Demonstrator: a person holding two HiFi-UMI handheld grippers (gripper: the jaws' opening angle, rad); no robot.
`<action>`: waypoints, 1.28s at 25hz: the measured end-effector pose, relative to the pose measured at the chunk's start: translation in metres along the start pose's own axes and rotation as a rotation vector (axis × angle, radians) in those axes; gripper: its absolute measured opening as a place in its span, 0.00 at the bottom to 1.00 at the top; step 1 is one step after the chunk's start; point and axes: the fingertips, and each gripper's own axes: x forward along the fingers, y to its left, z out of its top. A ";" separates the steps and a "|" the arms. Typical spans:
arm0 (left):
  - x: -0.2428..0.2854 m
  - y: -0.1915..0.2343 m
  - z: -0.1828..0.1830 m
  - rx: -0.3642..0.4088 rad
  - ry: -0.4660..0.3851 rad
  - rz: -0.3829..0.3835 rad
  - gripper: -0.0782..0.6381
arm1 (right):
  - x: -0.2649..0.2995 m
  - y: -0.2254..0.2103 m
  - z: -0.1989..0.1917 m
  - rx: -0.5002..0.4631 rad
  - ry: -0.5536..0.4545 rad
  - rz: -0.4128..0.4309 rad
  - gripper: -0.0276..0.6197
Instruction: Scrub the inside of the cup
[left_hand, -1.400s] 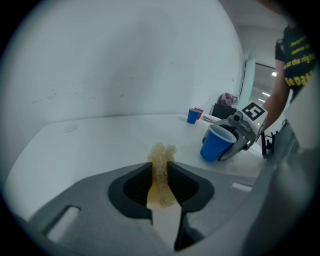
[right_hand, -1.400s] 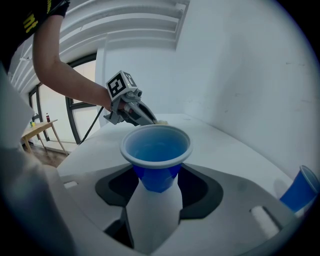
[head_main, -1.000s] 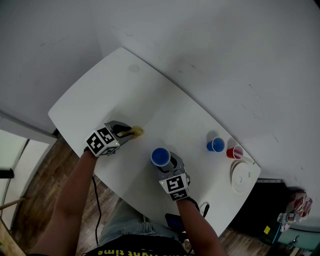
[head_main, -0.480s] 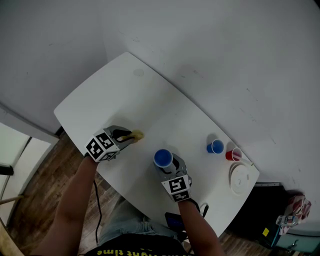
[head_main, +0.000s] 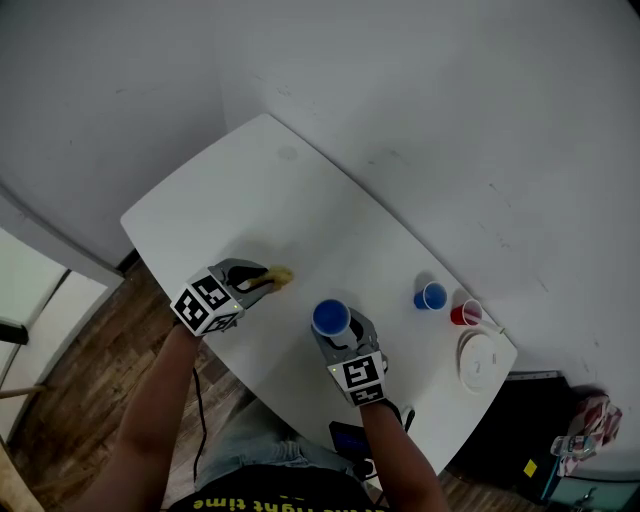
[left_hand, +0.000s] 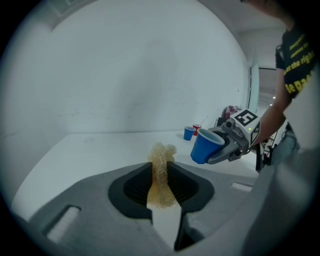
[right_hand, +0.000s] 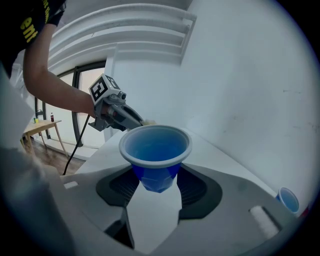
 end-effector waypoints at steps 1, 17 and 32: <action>-0.003 -0.002 0.002 0.000 -0.006 0.005 0.25 | -0.002 0.001 0.002 -0.002 -0.006 -0.001 0.42; -0.047 -0.047 0.026 0.000 -0.102 0.057 0.25 | -0.036 0.020 0.028 -0.052 -0.077 0.015 0.42; -0.081 -0.094 0.060 0.077 -0.159 0.079 0.25 | -0.068 0.028 0.053 -0.167 -0.137 -0.011 0.42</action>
